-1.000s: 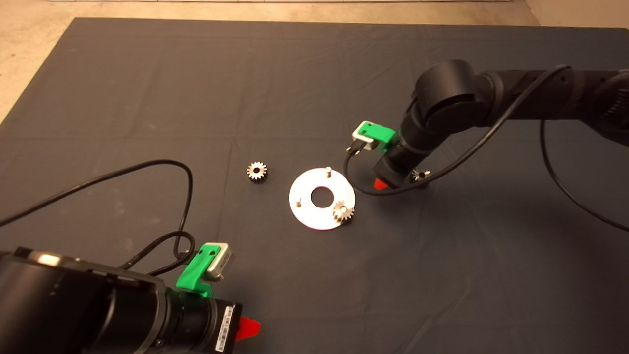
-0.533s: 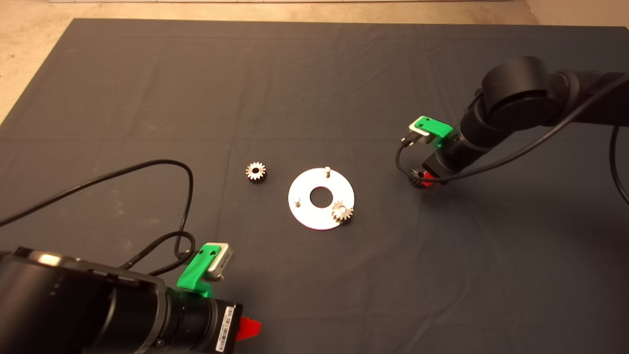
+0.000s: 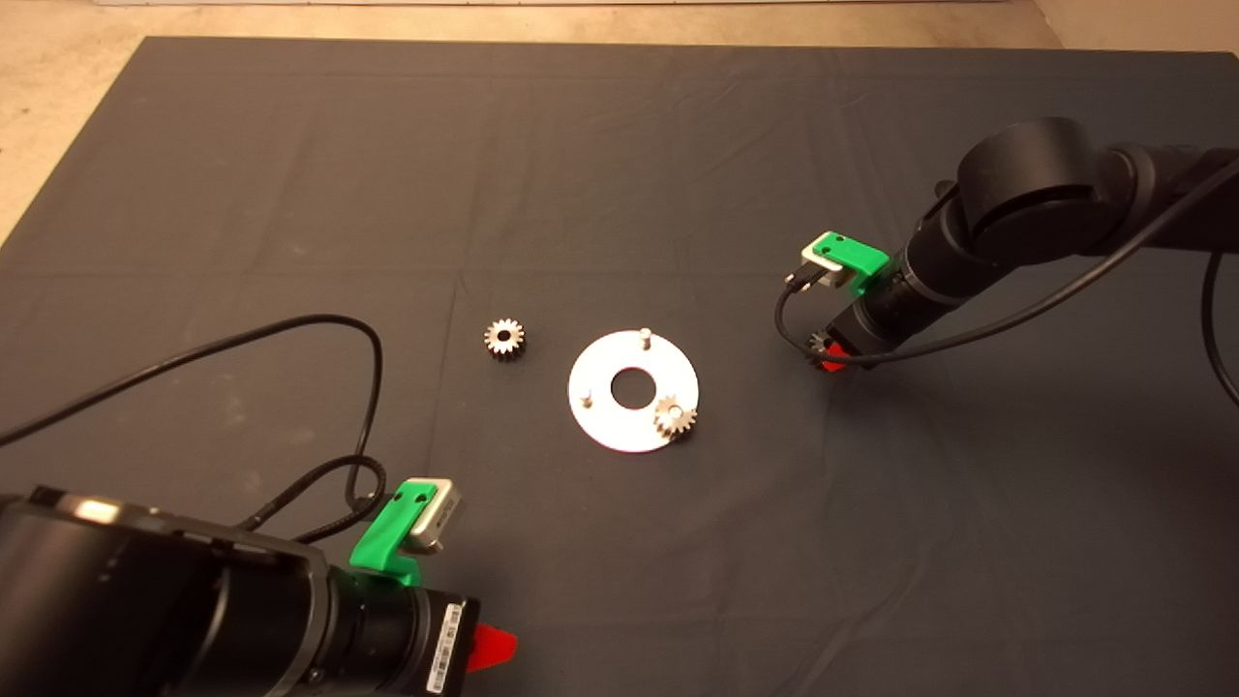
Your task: Install three planetary gears onto the carrier pins
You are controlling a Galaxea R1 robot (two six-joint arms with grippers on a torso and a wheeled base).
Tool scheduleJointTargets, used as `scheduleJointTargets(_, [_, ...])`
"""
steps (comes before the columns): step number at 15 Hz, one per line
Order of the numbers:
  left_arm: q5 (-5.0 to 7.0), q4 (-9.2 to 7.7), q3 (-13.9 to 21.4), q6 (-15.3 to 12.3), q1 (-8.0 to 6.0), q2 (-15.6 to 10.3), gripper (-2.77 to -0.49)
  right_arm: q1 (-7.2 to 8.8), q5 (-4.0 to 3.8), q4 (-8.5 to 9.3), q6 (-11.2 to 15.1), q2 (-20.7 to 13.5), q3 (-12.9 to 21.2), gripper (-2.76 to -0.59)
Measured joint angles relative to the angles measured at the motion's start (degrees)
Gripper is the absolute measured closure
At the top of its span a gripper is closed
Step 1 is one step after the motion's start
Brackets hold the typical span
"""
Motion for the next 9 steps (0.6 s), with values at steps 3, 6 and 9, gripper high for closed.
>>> scheduleJointTargets(3, [-0.04, 0.01, 0.0, 0.0, 0.00, 0.0, -1.49, -0.09, 1.81, 0.00, -0.1, 0.0, -2.7, -1.47])
scheduleJointTargets(6, [-0.12, -0.01, 0.0, 0.0, 0.00, 0.0, -1.49, -1.19, 2.05, 0.00, -0.2, 0.0, -4.2, -1.47])
scheduleJointTargets(9, [-0.12, -0.01, 0.0, 0.0, 0.00, 0.0, -1.49, -1.42, 2.14, 0.00, -0.3, 0.0, -4.2, -1.47])
